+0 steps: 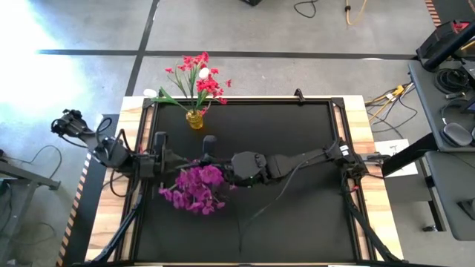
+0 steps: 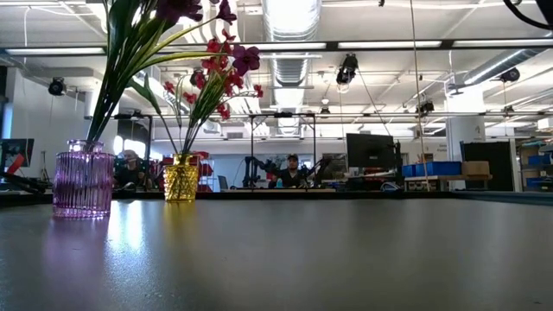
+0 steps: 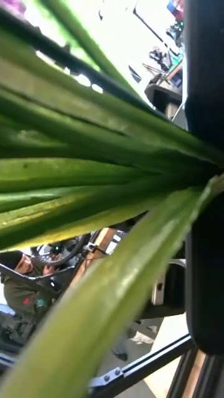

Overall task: Sort flowers into vase by color
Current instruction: Put the violet flowers into the violet vase

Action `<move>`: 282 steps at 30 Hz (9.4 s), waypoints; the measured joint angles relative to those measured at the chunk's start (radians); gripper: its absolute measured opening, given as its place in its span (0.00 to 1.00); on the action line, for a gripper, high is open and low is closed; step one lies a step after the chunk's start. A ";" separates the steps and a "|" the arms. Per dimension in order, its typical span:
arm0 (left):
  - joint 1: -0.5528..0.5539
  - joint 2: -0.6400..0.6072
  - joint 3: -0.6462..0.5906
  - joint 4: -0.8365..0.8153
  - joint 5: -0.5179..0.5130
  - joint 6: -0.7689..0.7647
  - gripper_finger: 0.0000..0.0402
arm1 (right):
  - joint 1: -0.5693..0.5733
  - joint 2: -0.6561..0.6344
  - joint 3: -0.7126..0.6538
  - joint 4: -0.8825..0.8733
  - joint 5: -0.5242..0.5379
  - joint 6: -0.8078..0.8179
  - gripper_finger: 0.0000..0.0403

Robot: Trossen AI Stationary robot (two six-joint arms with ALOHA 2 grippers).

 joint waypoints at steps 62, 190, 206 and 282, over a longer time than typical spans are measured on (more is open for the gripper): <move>0.130 -0.398 -0.289 0.053 0.042 -0.099 0.00 | -0.114 -0.062 0.067 -0.491 0.018 0.196 0.27; 0.076 0.166 -0.872 1.060 0.073 -0.221 0.01 | -0.108 -0.753 -1.036 0.156 0.142 0.322 0.03; 0.076 0.117 -0.872 1.014 0.049 -0.218 0.24 | -0.108 -0.753 -1.036 0.158 0.141 0.322 0.03; 0.050 -0.362 -0.608 -0.195 0.008 -0.499 0.31 | -0.108 -0.753 -1.036 0.161 0.135 0.322 0.03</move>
